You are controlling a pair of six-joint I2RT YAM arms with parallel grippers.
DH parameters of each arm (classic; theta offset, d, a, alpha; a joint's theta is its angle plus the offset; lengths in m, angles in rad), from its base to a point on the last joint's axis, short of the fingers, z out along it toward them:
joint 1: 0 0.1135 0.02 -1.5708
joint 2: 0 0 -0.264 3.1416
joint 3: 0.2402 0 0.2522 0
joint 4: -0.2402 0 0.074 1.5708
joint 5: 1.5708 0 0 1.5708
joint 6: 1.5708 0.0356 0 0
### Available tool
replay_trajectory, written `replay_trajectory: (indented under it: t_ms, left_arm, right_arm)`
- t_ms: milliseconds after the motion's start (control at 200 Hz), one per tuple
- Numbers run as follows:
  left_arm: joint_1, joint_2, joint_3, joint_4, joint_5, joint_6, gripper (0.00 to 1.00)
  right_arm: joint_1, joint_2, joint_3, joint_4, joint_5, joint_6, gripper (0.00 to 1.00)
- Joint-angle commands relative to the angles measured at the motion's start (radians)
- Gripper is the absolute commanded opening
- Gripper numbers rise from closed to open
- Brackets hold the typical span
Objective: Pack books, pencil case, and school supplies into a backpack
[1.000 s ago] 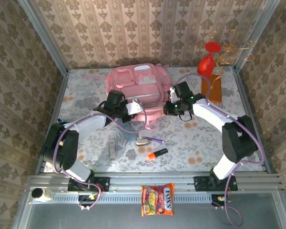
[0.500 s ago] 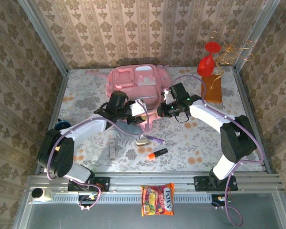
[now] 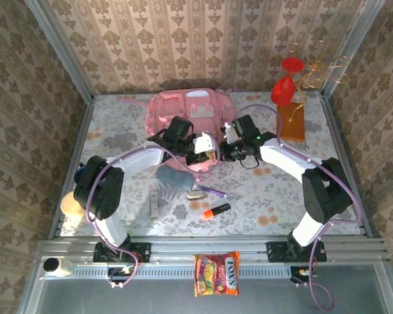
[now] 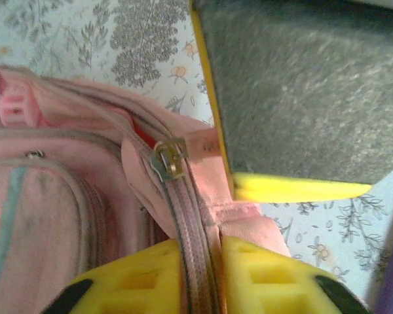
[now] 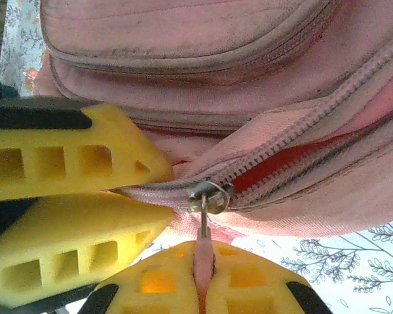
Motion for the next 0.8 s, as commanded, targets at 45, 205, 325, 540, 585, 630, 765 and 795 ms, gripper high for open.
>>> replay_trajectory:
  t_ms: [45, 205, 325, 540, 585, 630, 765, 795]
  left_arm:
    - [0.040, -0.023, -0.003, -0.045, 0.040, 0.017, 0.03]
    - [0.083, -0.072, -0.065, -0.013, 0.057, 0.015, 0.00]
    - [0.120, -0.121, -0.130, 0.051, 0.064, -0.009, 0.00]
    - [0.173, -0.208, -0.231, 0.182, 0.034, -0.047, 0.00]
    - [0.174, -0.217, -0.244, 0.207, 0.015, -0.052, 0.00]
    - [0.173, -0.216, -0.252, 0.227, -0.026, -0.061, 0.00]
    - [0.200, -0.193, -0.227, 0.216, -0.156, -0.089, 0.11]
    - [0.199, -0.187, -0.216, 0.200, -0.170, -0.096, 0.18]
  right_arm:
    - [-0.022, -0.038, -0.001, -0.035, 0.038, -0.037, 0.00]
    - [-0.097, -0.031, 0.004, -0.120, 0.143, -0.019, 0.00]
    - [-0.128, -0.013, 0.026, -0.148, 0.207, -0.020, 0.00]
    - [-0.143, 0.057, 0.110, -0.170, 0.274, -0.030, 0.00]
    - [-0.144, 0.067, 0.125, -0.163, 0.272, -0.032, 0.00]
    - [-0.143, 0.078, 0.136, -0.152, 0.264, -0.031, 0.00]
    - [-0.134, 0.078, 0.137, -0.090, 0.175, -0.034, 0.00]
    - [-0.127, 0.075, 0.136, -0.077, 0.153, -0.035, 0.00]
